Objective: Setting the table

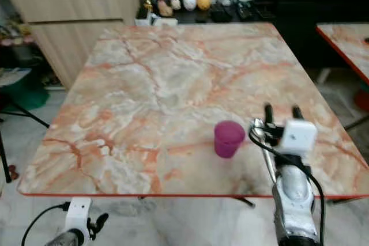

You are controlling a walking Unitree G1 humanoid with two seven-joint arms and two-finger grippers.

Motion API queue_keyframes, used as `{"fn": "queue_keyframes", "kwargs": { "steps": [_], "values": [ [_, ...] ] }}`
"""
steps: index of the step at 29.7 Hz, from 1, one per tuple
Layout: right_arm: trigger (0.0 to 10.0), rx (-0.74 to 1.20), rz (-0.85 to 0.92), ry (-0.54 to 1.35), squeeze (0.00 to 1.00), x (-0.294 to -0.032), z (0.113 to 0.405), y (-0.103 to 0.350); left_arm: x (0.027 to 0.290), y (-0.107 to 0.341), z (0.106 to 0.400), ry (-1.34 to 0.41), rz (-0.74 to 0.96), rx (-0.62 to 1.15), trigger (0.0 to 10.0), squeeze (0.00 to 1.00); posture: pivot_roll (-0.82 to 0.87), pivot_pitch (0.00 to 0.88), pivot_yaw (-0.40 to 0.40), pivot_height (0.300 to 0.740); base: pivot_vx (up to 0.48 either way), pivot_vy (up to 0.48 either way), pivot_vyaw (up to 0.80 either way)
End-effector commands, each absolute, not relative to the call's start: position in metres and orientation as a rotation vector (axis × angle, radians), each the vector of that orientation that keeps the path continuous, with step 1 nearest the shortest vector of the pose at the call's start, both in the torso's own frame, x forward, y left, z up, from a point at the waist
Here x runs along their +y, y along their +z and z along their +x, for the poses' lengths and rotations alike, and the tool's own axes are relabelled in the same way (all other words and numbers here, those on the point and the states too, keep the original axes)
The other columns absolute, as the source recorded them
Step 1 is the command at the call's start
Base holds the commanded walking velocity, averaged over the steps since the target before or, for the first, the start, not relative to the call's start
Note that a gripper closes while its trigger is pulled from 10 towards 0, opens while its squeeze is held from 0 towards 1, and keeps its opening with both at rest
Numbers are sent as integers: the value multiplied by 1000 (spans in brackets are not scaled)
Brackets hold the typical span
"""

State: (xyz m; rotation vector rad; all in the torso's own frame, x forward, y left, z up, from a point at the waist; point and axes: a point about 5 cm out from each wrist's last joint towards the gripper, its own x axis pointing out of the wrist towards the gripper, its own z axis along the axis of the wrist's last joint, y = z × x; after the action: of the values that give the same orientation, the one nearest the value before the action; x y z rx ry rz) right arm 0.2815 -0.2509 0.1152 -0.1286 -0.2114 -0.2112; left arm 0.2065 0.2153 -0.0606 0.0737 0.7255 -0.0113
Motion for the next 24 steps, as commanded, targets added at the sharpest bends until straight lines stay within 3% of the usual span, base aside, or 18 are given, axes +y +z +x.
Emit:
{"fn": "queue_keyframes", "kwargs": {
  "steps": [1,6,7,8,14,15,16,17,24],
  "values": [
    [10000,-208,-147,-247,0,-264,278,122,219,-63,202,-6,81,744,10000,0,-5,0,23,740,0,0,0],
    [10000,-167,-138,-262,0,-275,276,121,219,-63,202,-7,81,745,10000,0,-15,0,24,740,0,0,0],
    [10000,-158,-141,-248,325,-275,276,121,219,-63,202,-8,81,745,10000,0,-15,0,24,740,0,0,0],
    [10000,-146,-132,-239,1000,-276,276,120,218,-63,202,-10,80,745,10000,0,-15,0,24,740,0,0,0],
    [10000,35,-198,-246,1000,-285,280,104,216,-63,203,-17,76,745,10000,0,-15,0,23,740,0,0,0],
    [10000,42,-193,-243,792,-286,280,103,216,-63,203,-18,76,745,10000,0,-11,0,22,740,0,0,0],
    [10000,57,-195,-239,227,-287,281,101,216,-63,203,-18,76,744,10000,0,-10,0,23,740,0,0,0],
    [10000,94,-204,-228,0,-287,283,98,216,-63,203,-17,76,744,10000,0,-12,0,22,740,0,0,0],
    [10000,154,-56,-154,0,-278,292,87,216,-63,203,-19,75,744,10000,0,-8,0,23,740,0,0,0]
  ]
}}
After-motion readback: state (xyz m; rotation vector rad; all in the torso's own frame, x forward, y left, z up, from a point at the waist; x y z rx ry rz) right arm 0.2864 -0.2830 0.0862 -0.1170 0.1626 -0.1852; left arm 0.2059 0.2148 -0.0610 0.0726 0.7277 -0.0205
